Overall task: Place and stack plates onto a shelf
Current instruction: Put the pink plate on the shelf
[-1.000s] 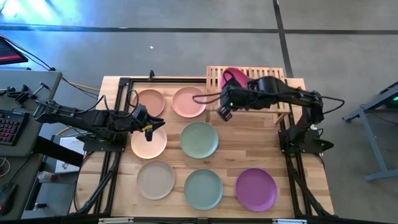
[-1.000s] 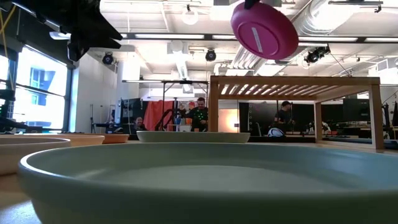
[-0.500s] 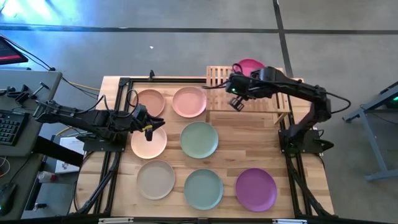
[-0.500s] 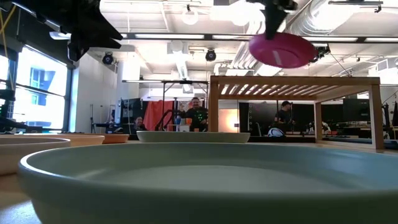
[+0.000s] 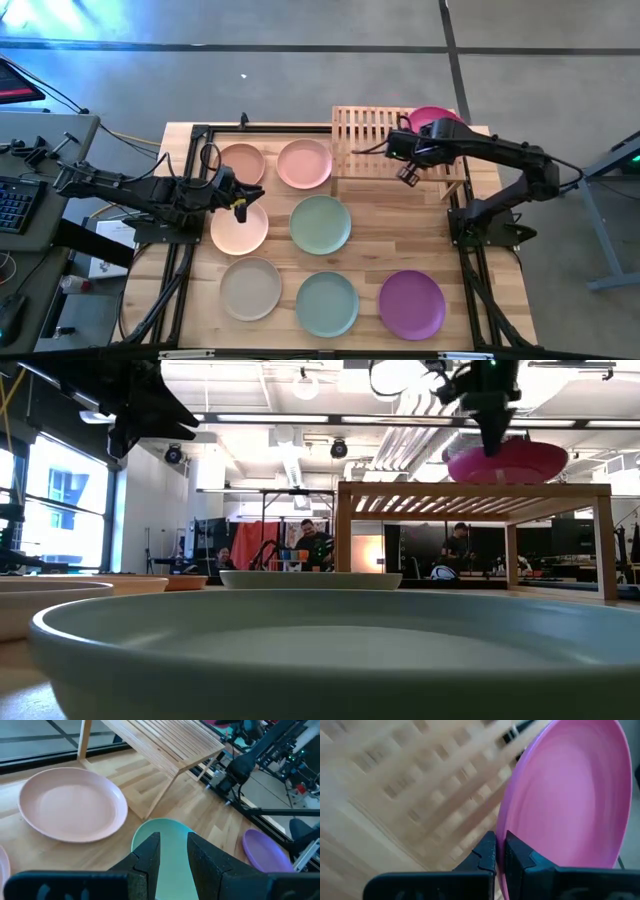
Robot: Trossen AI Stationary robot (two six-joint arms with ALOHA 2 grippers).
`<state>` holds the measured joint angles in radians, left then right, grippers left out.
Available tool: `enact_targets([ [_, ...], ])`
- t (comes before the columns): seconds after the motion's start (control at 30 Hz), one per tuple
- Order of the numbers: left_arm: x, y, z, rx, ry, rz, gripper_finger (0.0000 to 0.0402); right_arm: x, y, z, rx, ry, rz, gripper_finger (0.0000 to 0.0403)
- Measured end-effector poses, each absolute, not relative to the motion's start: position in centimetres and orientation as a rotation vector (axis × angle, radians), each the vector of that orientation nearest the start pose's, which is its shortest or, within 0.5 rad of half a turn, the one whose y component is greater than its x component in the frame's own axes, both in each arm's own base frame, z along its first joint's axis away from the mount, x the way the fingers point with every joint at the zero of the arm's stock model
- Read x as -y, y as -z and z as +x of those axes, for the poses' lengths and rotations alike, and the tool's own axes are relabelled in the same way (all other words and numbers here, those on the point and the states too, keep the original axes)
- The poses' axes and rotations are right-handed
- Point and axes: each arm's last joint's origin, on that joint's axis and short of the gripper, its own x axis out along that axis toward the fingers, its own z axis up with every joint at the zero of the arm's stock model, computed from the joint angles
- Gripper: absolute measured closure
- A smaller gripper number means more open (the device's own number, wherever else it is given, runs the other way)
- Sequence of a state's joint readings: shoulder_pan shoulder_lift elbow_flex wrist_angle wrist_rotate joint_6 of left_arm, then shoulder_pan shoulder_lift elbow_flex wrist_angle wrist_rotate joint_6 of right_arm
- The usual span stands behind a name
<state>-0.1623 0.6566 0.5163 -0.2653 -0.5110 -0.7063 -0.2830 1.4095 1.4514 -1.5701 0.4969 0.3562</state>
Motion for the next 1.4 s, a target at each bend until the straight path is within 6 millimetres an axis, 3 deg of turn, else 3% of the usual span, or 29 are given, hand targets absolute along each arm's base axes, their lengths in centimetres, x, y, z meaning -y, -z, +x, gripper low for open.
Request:
enact_targets([
  [0.33,1.0,-25.3,14.8,-0.245,-0.462,-0.555,0.0316,8.5,-32.1,20.8,-1.418,0.902,0.159,0.0403],
  [1.13,0.9,-25.3,14.7,-0.222,-0.491,-0.609,0.0316,9.7,-31.5,21.6,-1.351,0.842,0.417,0.0401],
  [1.4,0.9,-25.3,14.7,-0.222,-0.491,-0.608,0.0316,9.6,-31.5,21.7,-1.339,0.856,0.435,0.0333],
])
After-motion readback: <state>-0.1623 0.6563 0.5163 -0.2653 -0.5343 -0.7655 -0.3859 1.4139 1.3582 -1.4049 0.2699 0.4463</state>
